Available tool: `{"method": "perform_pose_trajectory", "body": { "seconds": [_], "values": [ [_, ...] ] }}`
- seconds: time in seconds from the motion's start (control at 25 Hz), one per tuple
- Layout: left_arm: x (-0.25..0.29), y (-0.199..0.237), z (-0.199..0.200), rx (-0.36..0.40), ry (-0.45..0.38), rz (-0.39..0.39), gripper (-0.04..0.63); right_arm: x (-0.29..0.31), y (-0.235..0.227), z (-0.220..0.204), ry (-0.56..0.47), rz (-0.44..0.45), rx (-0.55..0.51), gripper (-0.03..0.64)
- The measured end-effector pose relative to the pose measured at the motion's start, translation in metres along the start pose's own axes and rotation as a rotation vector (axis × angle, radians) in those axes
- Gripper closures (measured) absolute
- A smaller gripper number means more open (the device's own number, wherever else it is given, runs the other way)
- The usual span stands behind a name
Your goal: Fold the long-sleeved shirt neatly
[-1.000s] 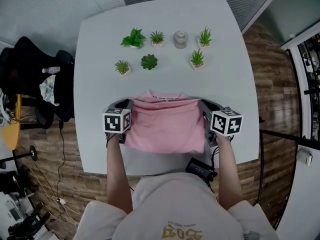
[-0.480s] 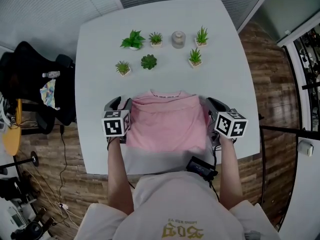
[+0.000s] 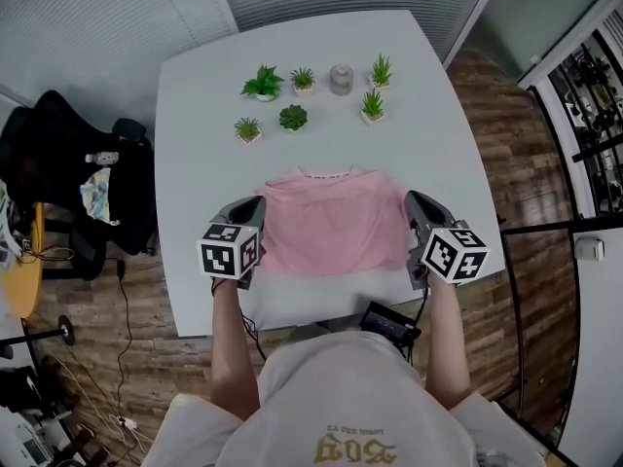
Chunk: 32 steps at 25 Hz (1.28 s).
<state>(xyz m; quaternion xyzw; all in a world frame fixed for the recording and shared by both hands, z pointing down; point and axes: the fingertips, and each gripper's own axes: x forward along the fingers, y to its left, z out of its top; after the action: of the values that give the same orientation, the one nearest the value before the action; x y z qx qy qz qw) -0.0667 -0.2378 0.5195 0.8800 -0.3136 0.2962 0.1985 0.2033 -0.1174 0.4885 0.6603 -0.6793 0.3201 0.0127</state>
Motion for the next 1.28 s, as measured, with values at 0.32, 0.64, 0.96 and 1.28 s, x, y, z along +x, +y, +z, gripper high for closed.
{"method": "perform_pose_trajectory", "body": {
  "seconds": [0.32, 0.64, 0.96, 1.28],
  "values": [
    [-0.058, -0.033, 0.021, -0.093, -0.209, -0.083, 0.586, -0.062, 0.042, 0.009, -0.137, -0.017, -0.027, 0.606],
    [-0.098, -0.06, 0.031, -0.05, -0.286, -0.134, 0.586, -0.09, 0.077, 0.011, -0.23, -0.029, -0.069, 0.606],
    [-0.102, -0.049, 0.021, -0.025, -0.285, -0.082, 0.586, -0.091, 0.095, 0.005, -0.234, -0.028, -0.074, 0.607],
    [-0.105, -0.043, 0.022, -0.041, -0.29, -0.077, 0.586, -0.089, 0.097, 0.005, -0.227, -0.035, -0.082, 0.607]
  ]
}}
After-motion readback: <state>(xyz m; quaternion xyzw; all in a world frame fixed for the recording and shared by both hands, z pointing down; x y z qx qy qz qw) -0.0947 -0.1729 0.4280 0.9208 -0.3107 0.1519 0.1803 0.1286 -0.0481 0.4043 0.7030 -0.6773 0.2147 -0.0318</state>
